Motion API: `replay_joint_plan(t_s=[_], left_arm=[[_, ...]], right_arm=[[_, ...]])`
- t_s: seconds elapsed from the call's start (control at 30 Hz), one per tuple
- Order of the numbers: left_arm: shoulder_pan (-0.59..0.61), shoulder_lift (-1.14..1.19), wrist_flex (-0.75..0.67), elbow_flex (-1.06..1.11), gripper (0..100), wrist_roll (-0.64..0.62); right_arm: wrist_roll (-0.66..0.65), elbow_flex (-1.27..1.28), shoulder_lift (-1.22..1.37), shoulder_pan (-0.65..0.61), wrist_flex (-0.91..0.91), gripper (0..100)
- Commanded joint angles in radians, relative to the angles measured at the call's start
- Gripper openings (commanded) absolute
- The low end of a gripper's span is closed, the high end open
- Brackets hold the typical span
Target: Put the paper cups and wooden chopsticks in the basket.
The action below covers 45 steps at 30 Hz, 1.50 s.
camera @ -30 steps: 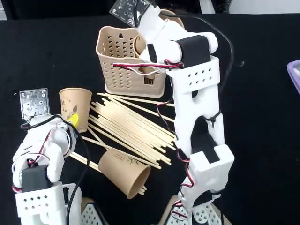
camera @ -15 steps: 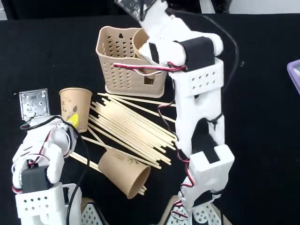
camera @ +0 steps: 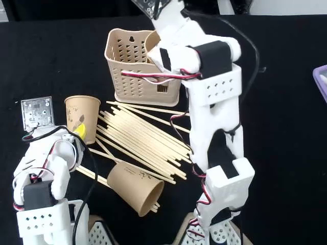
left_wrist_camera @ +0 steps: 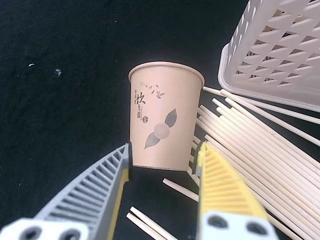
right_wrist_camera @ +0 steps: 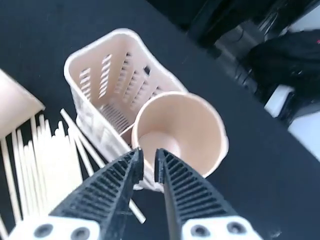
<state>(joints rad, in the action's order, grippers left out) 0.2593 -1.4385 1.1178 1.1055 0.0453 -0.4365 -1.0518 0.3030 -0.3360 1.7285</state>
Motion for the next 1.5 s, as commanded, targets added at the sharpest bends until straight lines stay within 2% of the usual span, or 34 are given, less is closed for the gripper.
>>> replay_joint_plan(t_s=[0.0,0.23,0.5,0.7,0.83,0.97,1.37,1.47], left_arm=[[0.004,-0.006,0.000,-0.004,22,-0.002],[0.005,-0.008,0.002,-0.004,22,-0.002],[0.005,-0.008,0.002,-0.004,22,-0.002],[0.001,-0.008,0.002,-0.002,22,-0.002],[0.001,-0.002,-0.002,-0.002,22,-0.002],[-0.001,-0.002,-0.002,-0.002,22,-0.002],[0.002,0.000,-0.002,-0.002,22,-0.002],[0.001,0.000,-0.002,-0.001,22,-0.002]], right_arm=[[0.008,0.110,-0.016,-0.011,-0.064,6.4],[0.009,0.280,-0.019,-0.011,-0.206,6.4],[0.009,0.289,-0.091,-0.014,-0.195,6.4],[0.037,0.214,-0.300,-0.012,-0.100,7.2],[0.049,0.268,-0.410,-0.017,0.043,15.4],[0.037,0.561,-0.549,0.003,0.026,16.7],[-0.110,1.643,-1.241,-0.130,-0.233,15.3],[-0.167,1.824,-1.400,-0.158,-0.238,19.2]])
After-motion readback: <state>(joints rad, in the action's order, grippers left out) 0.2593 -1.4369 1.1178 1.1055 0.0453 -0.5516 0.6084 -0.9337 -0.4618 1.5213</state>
